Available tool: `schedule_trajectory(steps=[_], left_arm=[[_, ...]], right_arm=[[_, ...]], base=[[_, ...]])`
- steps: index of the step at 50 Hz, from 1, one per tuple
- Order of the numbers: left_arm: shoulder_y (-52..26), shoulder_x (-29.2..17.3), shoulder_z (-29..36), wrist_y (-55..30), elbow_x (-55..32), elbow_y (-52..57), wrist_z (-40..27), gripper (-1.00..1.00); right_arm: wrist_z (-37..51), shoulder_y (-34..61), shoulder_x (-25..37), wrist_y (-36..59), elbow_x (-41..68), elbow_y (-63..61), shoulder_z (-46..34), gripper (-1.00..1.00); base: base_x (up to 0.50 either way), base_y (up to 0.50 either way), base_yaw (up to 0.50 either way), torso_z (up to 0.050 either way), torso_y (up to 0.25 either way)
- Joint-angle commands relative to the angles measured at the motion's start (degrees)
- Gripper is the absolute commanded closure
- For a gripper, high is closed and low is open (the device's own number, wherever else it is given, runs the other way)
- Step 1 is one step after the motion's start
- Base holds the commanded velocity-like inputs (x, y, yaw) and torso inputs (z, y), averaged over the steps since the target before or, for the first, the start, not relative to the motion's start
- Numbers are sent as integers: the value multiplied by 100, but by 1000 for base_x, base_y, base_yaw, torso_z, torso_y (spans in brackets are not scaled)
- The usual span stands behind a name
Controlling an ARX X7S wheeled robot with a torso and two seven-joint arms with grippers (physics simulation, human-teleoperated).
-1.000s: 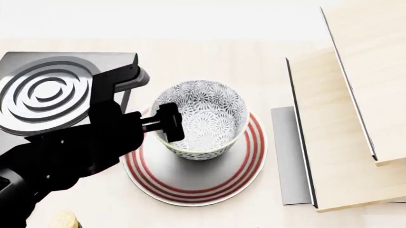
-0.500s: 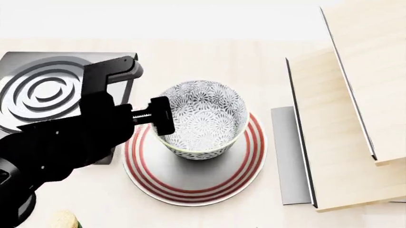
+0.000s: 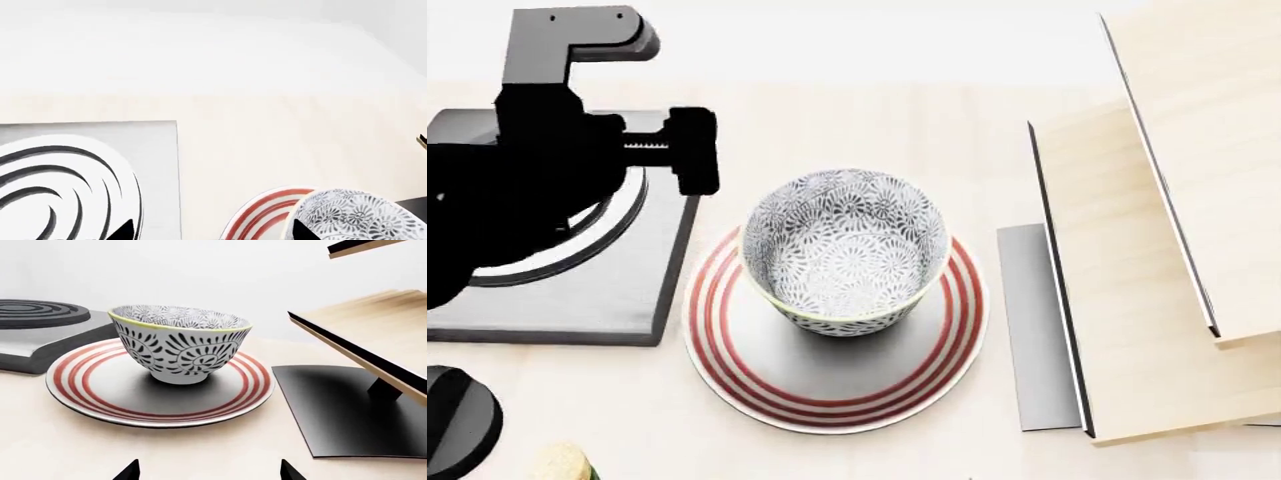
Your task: Pick up the akita bowl and put it on the plate.
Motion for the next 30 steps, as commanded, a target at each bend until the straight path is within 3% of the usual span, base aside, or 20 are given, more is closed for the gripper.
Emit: schedule_trajectory(steps=[1, 9, 15, 30], left_arm=[[-1296, -1334, 195, 1269, 471, 2546, -816, -100], [-2444, -2592, 295, 1980, 1405, 4491, -1739, -100], [-2939, -3287, 464, 2301, 2208, 5509, -2351, -100], [-2900, -4532, 1008, 2865, 4442, 7147, -3820, -100]], right_arm=[[23, -33, 30, 106, 5, 48, -21, -100], [92, -40, 95, 162, 3, -93, 27, -100], [175, -101, 210, 298, -5, -427, 75, -100], [544, -175, 684, 1003, -33, -1849, 420, -100]], base=[[0, 0, 0, 0, 0], [0, 0, 0, 0, 0], [0, 0, 0, 0, 0], [0, 0, 0, -1, 0]])
